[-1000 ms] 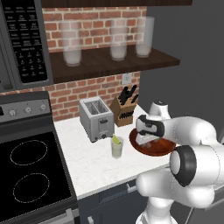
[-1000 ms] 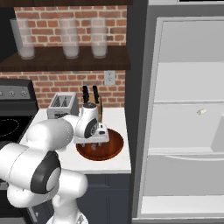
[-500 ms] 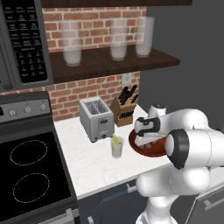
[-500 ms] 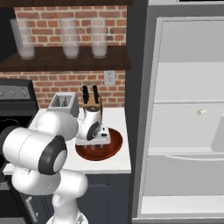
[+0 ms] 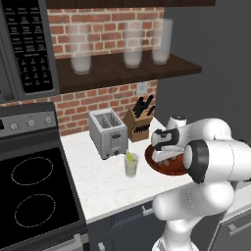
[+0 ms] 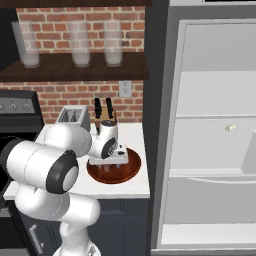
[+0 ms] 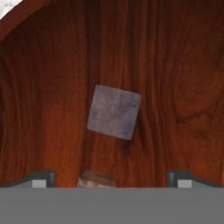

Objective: Grab a lemon wedge from the fridge and one ice cube from the ice bowl, and put them in the glass of lemonade.

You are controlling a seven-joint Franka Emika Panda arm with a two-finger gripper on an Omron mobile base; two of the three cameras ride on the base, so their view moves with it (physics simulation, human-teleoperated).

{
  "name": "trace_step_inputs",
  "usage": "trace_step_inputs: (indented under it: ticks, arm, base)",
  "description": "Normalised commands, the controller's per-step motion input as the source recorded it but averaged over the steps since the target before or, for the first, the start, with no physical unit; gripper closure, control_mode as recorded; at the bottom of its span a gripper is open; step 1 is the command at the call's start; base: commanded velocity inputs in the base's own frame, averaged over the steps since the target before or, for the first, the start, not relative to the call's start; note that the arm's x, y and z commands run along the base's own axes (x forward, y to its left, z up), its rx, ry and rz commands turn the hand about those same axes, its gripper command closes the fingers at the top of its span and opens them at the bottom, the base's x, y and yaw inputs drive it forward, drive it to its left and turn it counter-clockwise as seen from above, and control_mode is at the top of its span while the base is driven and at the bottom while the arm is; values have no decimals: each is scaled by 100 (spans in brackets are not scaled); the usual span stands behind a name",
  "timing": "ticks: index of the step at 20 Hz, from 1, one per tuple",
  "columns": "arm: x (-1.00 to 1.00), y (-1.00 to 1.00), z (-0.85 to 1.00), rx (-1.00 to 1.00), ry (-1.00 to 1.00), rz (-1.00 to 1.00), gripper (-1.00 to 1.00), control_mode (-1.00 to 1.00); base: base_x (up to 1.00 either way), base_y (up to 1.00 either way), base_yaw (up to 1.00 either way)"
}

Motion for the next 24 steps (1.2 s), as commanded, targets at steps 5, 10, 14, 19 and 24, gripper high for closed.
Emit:
trace_step_inputs:
  ticks: [5,10,14,19,24]
  arm:
    - [0,-3,-13,0,0,0,-100,-100]
    - [0,0,-6,0,0,-2,-100,-100]
    - [0,-4,0,0,0,-1,-100,-100]
    - [0,-1,0,0,0,0,-100,-100]
    - [-11,0,0,0,-1,0,-100,-100]
  base:
    - [0,0,0]
    - [0,0,0]
    - [0,0,0]
    - [0,0,0]
    - [0,0,0]
